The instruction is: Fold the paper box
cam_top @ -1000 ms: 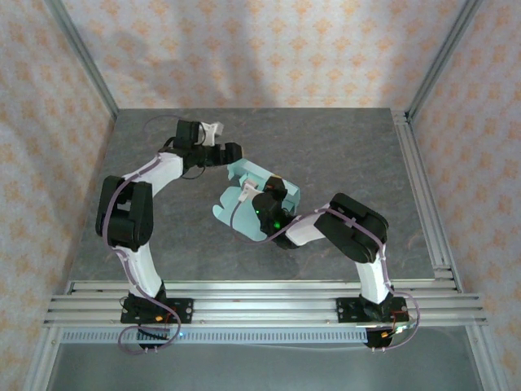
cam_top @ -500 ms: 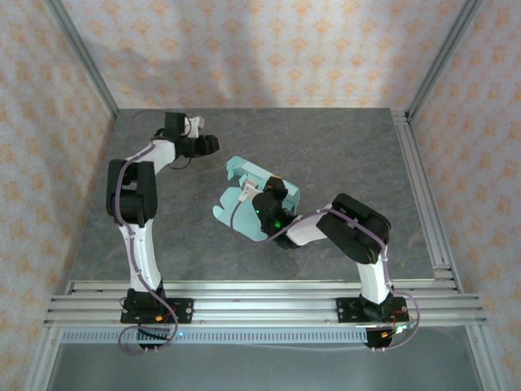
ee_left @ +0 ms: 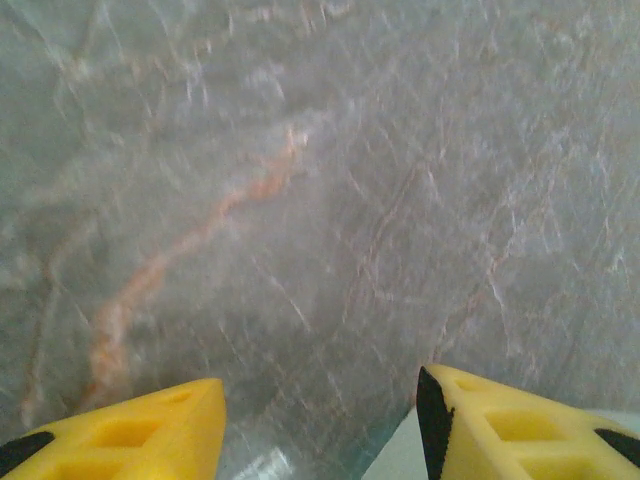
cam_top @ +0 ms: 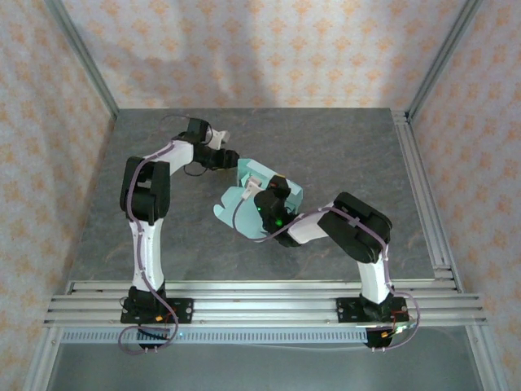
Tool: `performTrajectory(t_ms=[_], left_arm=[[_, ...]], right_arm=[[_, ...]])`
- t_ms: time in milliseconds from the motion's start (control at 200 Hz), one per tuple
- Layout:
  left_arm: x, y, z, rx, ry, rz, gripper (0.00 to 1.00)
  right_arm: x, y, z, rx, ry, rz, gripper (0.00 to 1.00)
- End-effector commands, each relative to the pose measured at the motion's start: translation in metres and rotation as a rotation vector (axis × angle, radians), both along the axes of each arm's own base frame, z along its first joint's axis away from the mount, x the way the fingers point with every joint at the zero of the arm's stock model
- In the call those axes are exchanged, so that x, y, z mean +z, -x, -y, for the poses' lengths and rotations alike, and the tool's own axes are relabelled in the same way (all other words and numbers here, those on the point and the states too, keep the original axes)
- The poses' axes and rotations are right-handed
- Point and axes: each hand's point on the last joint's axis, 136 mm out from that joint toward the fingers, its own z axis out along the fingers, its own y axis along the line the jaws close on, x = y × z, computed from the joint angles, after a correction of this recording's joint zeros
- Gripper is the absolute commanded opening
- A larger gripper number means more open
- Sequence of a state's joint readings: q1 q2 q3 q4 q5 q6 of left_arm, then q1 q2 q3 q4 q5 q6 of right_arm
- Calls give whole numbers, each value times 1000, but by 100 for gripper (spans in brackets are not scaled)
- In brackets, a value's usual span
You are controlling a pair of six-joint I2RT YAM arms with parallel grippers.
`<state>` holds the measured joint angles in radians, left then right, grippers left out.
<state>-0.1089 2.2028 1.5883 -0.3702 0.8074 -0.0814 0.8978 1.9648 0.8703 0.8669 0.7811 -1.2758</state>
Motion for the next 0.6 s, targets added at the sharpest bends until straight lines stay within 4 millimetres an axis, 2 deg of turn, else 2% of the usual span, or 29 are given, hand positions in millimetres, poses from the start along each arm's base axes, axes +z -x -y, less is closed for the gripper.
performTrajectory(t_ms=[0,340,465,520,540,595], left_arm=[[33,5,5,-7,56,71,55],[34,23,5,8,90,166,59],[44,32,6,16,92,266,60],[38,39,8,10,87,273,60],[49,40,9,7,86,302,61],[49,45,11,-8,81,314,61]], right_arm=[[-36,8,-3,46,52,-103,0],[-33,8,-2,39,51,-97,0],[-33,8,-2,39,51,-97,0],[-33,8,-2,39,50,-97,0],[-33,8,-2,39,50,-97,0],[-33,8,-3,41,51,-98,0]])
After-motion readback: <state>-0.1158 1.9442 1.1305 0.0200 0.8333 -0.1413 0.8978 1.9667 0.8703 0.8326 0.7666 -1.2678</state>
